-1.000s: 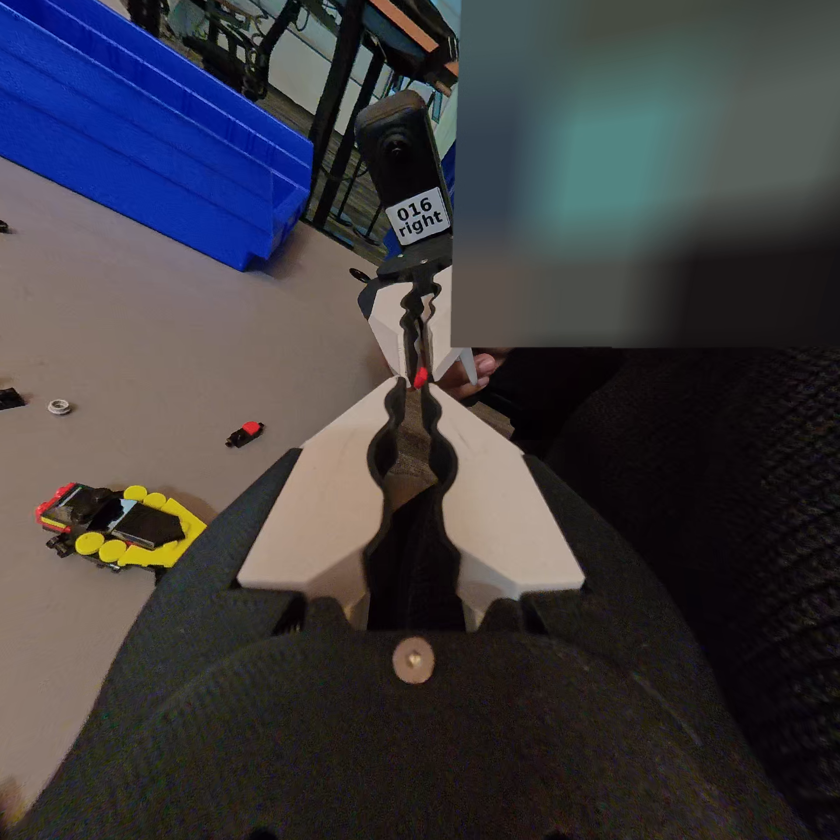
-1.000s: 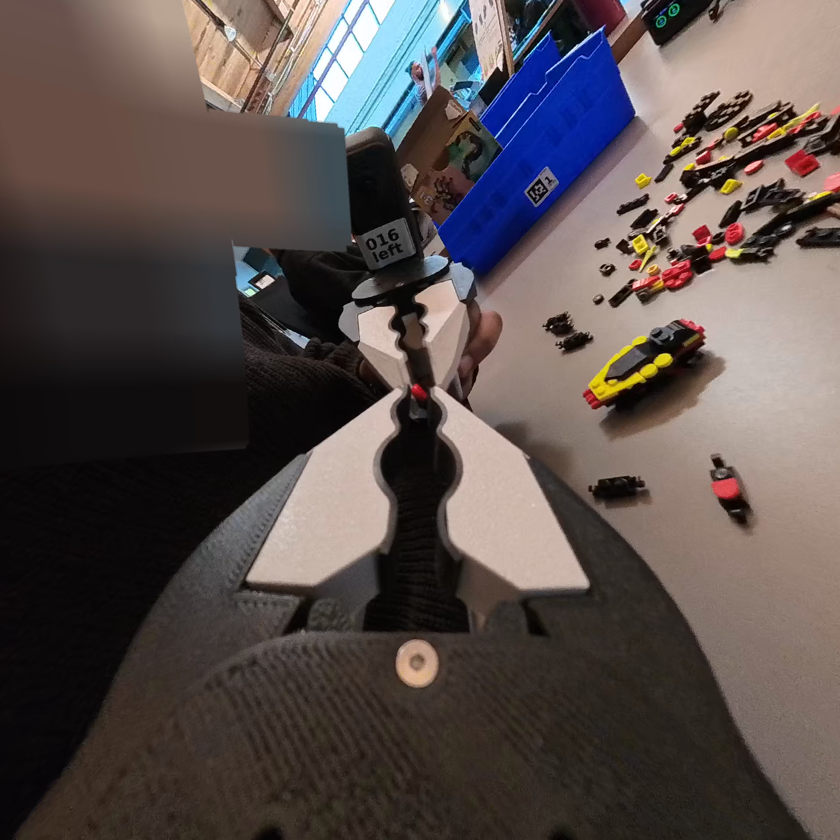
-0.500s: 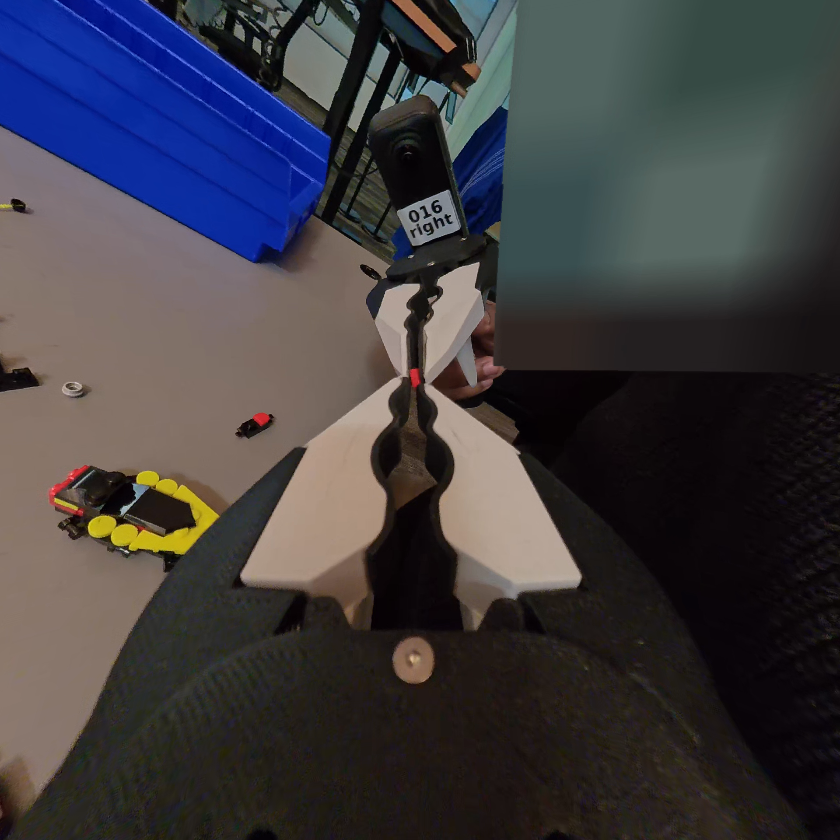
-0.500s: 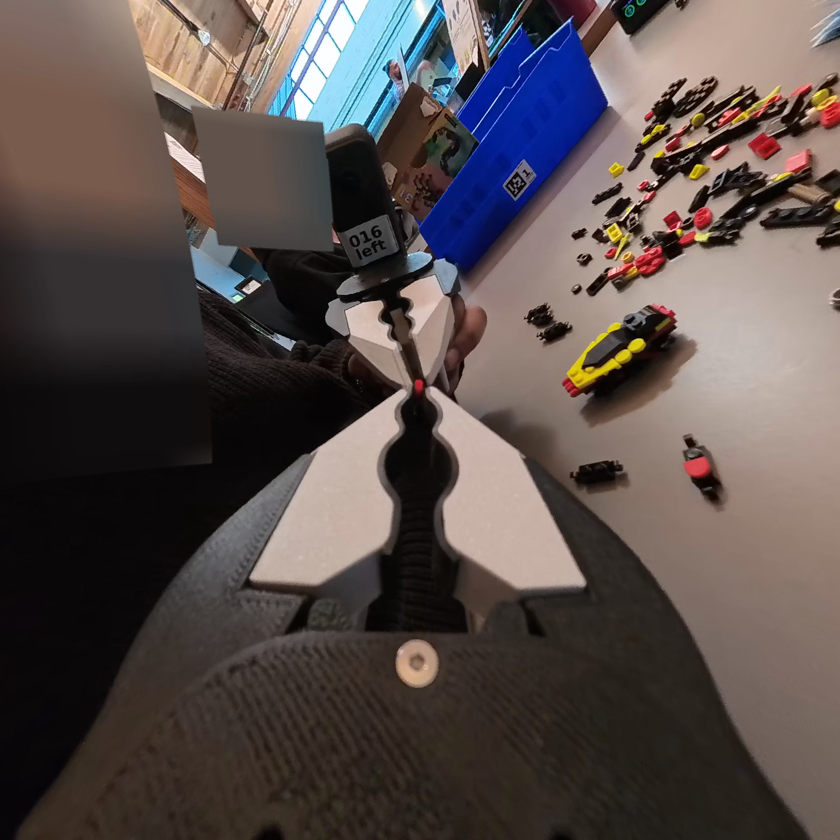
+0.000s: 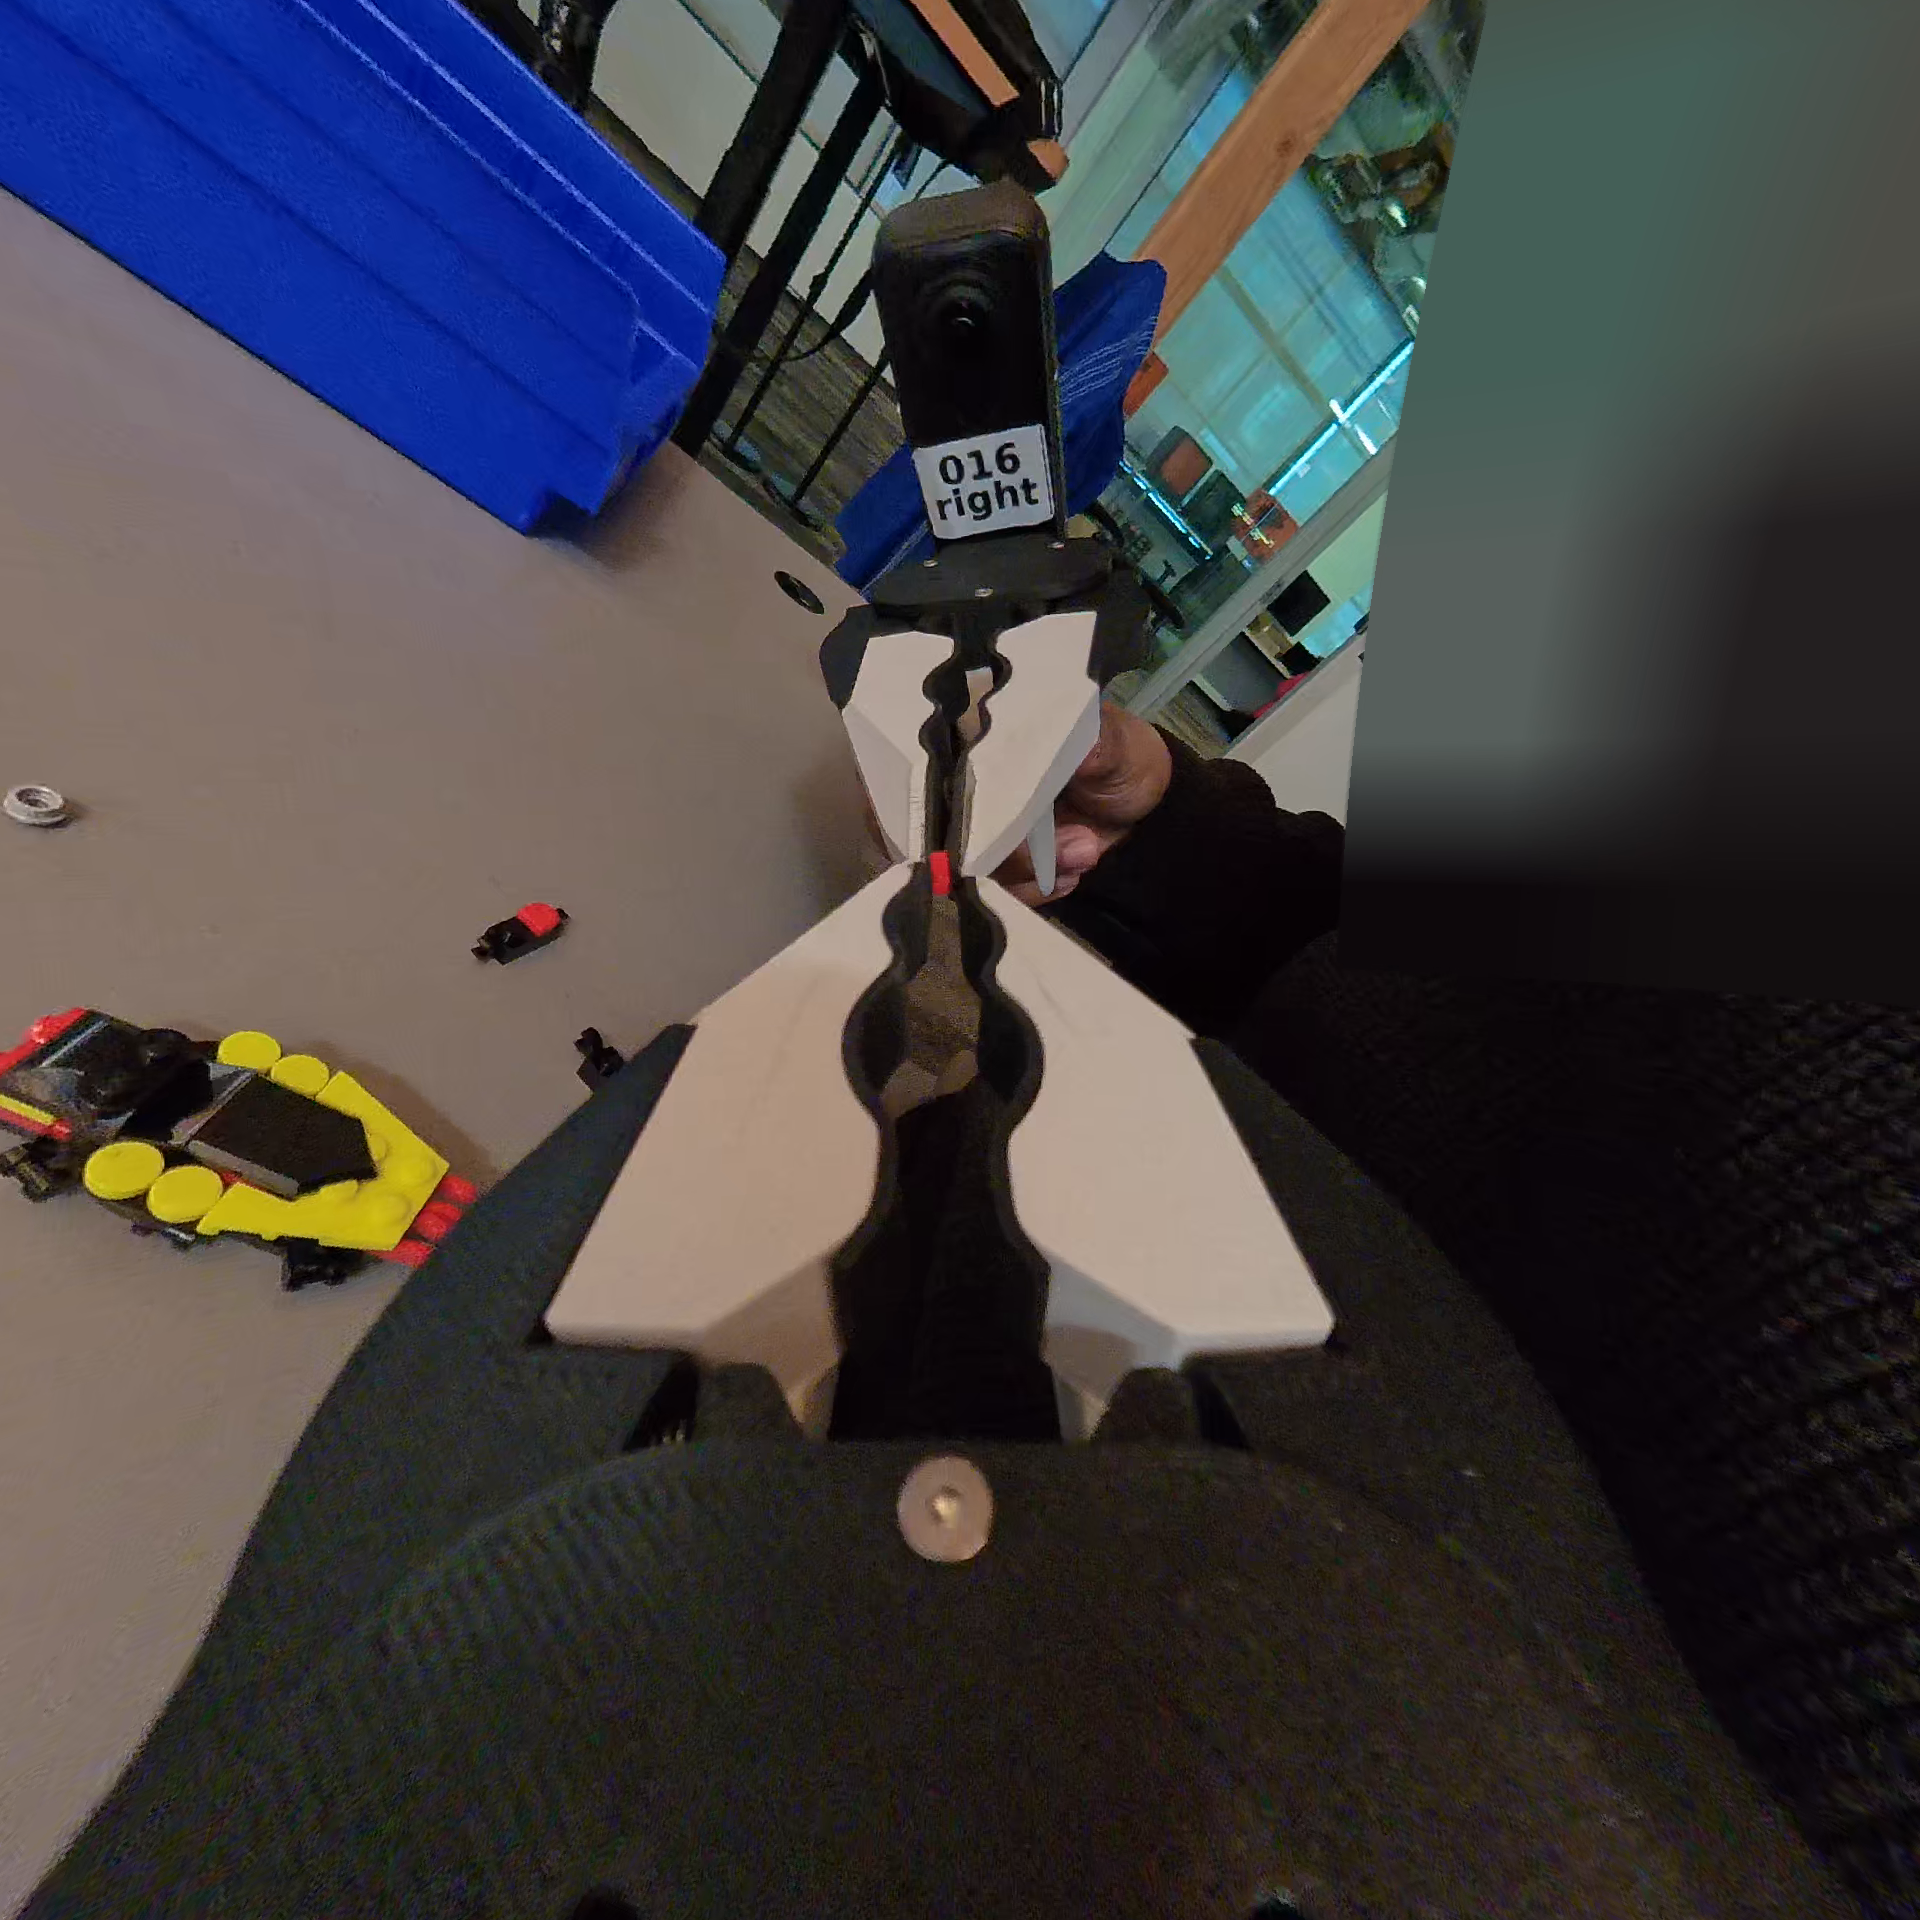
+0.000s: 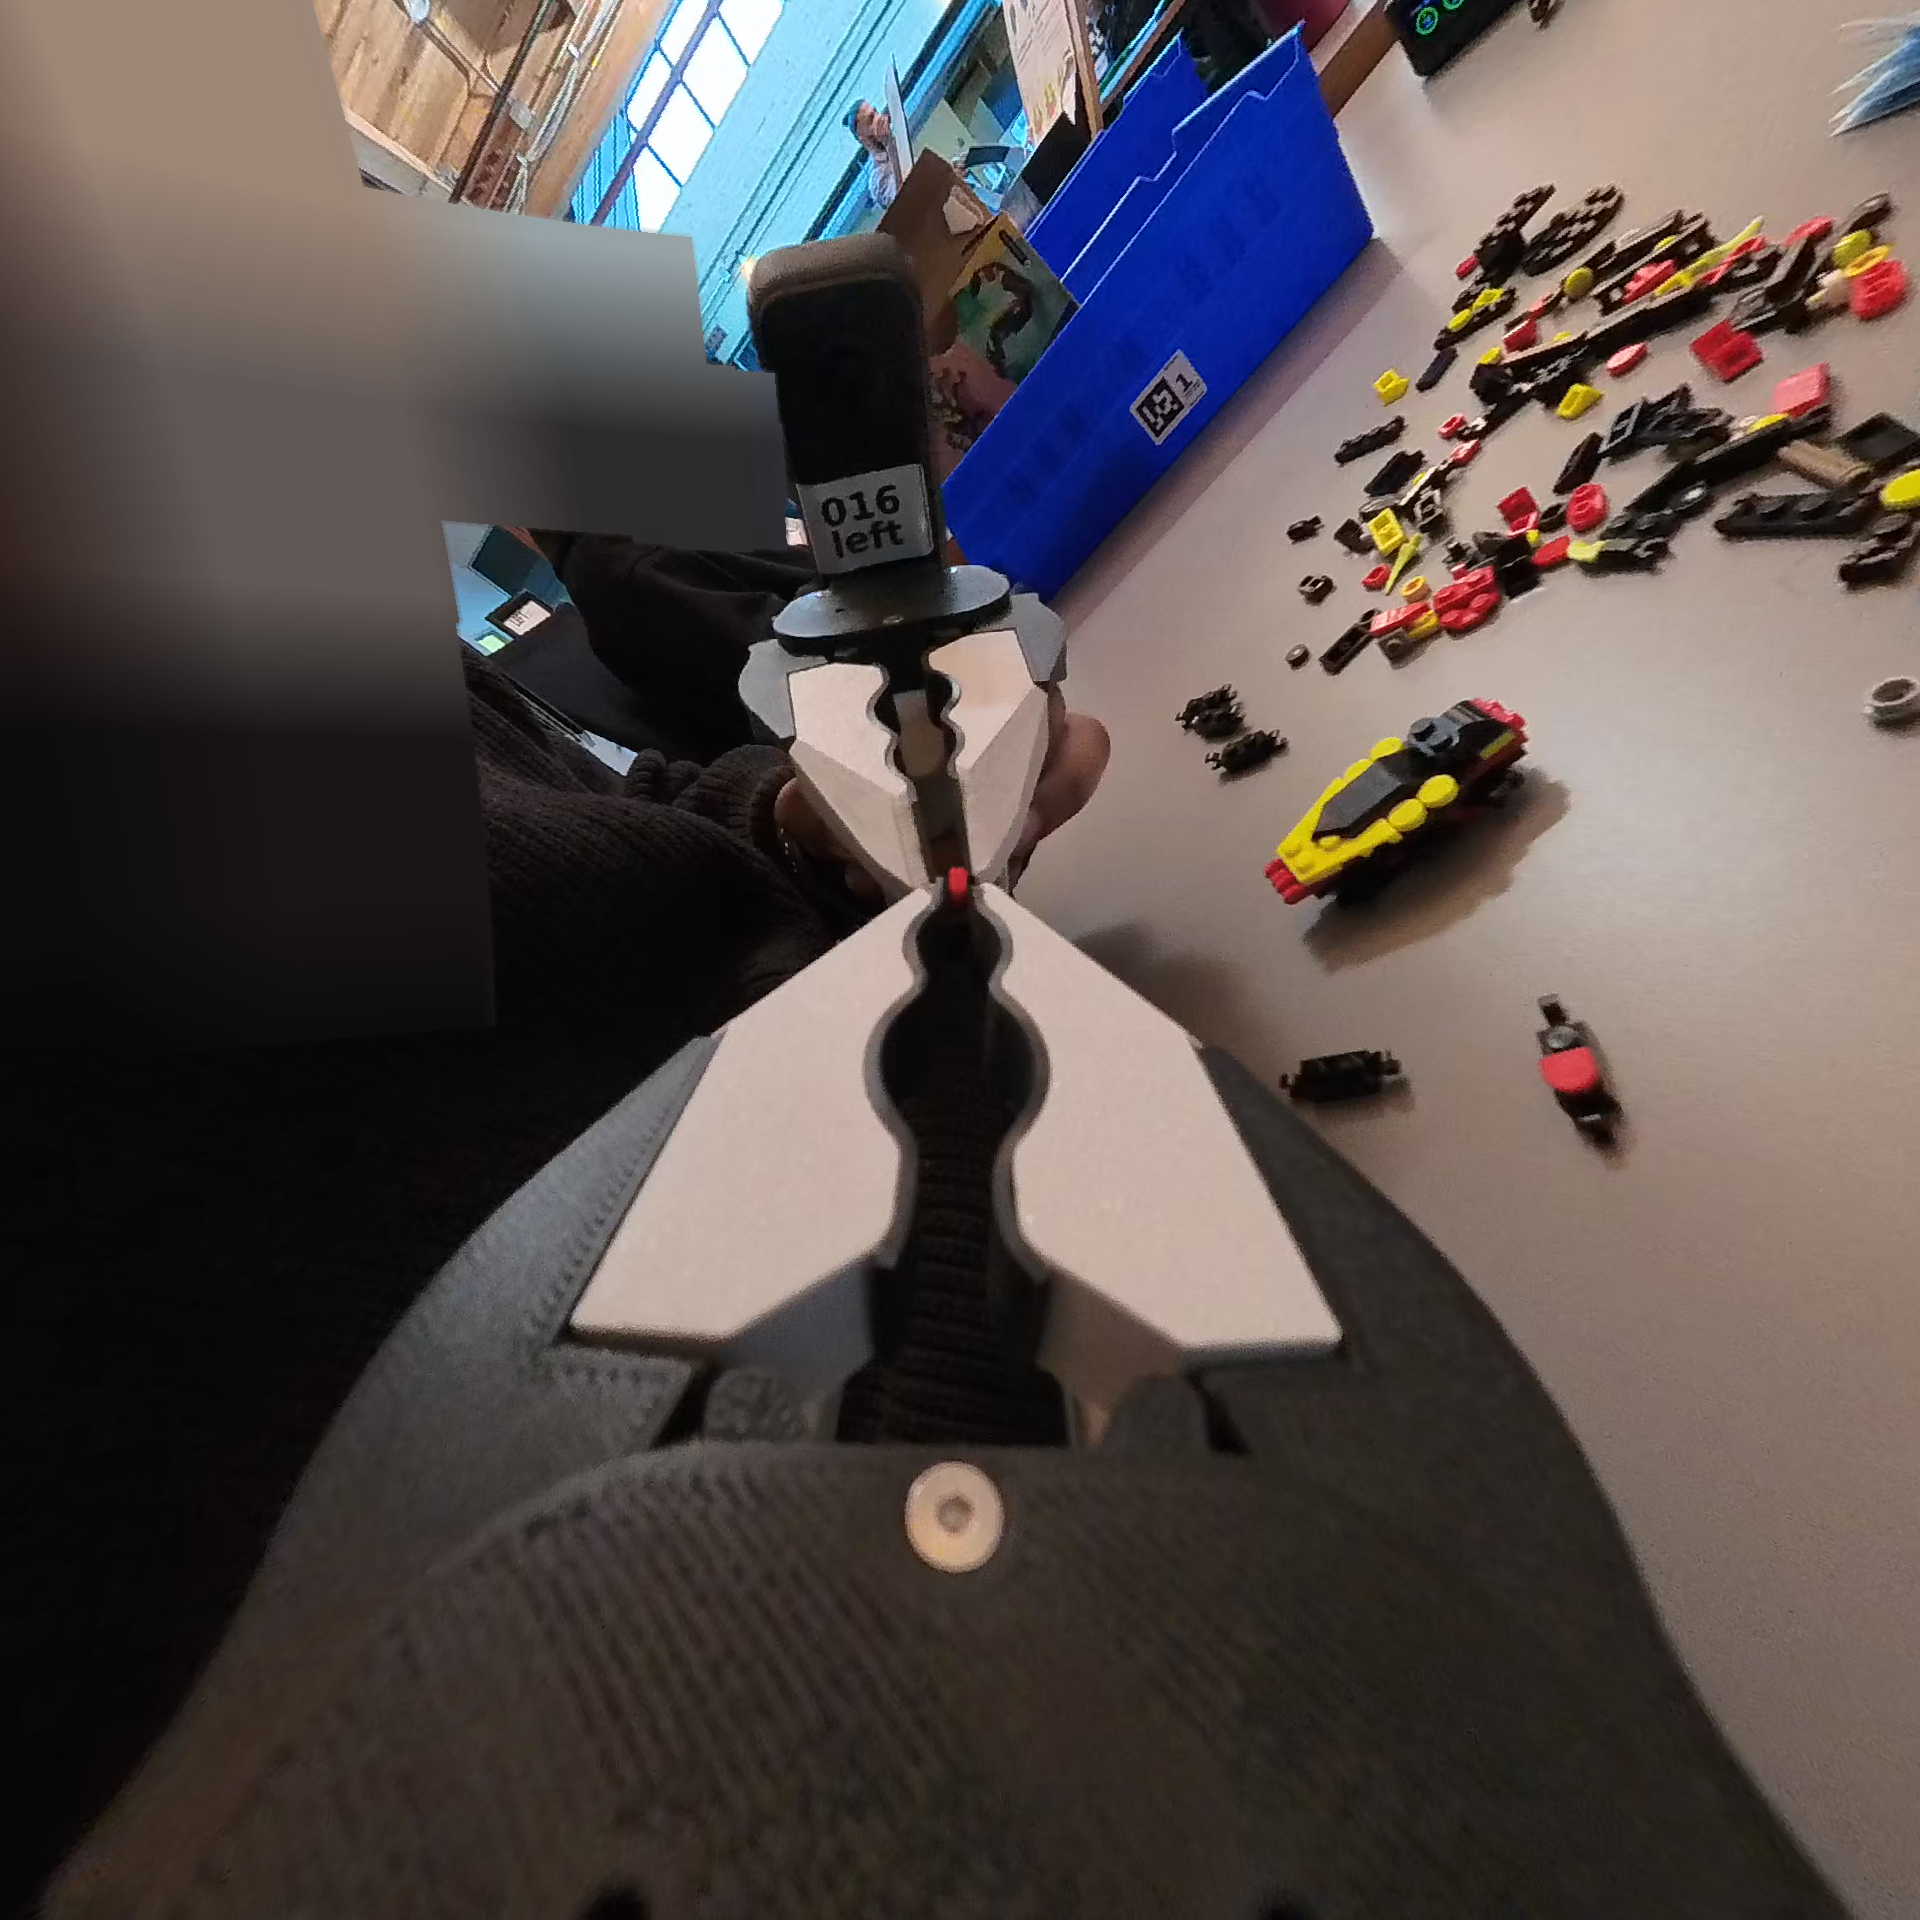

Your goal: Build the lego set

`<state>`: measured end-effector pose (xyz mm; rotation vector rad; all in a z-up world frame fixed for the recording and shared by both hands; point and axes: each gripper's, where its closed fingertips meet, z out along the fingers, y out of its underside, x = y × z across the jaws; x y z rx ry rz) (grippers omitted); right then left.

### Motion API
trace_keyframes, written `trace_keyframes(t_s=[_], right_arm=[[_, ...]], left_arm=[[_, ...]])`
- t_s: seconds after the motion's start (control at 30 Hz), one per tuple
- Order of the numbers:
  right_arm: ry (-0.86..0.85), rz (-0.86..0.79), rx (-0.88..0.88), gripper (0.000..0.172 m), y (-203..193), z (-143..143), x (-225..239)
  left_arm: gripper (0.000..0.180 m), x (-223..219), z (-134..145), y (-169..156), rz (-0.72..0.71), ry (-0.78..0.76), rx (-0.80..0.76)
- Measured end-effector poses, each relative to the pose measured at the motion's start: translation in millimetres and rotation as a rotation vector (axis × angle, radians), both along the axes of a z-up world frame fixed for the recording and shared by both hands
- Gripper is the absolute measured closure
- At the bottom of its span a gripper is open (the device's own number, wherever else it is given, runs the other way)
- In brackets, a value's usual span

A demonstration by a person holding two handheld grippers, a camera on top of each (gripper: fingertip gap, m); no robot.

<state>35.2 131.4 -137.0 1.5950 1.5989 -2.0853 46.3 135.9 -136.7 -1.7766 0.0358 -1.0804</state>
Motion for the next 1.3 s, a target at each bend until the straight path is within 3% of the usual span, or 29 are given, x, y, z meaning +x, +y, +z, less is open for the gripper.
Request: trace_keyframes(t_s=[0.2, 0.37, 0.47, 0.6, 0.73, 1.3], right_arm=[[0.019, 0.013, 0.075, 0.166, -1, -4, 3], [0.072, -0.020, 0.257, 0.157, 2, -9, 1], [0.155, -0.108, 0.546, 0.146, 16, -14, -5], [0.242, -0.181, 1.056, 0.149, 31, -23, -9], [0.266, -0.127, 1.306, 0.152, 21, -36, -12], [0.257, -0.072, 1.310, 0.164, 10, -44, -12]], left_arm=[[0.179, 2, -2, -2, -0.030, -0.019, -0.020], [0.179, -1, -10, 1, -0.007, -0.014, -0.066], [0.179, -13, -22, 7, 0.067, -0.045, -0.144], [0.179, -26, -35, 12, 0.144, -0.153, -0.251], [0.179, -24, -42, 13, 0.163, -0.174, -0.302], [0.179, -13, -43, 11, 0.116, -0.201, -0.326]])
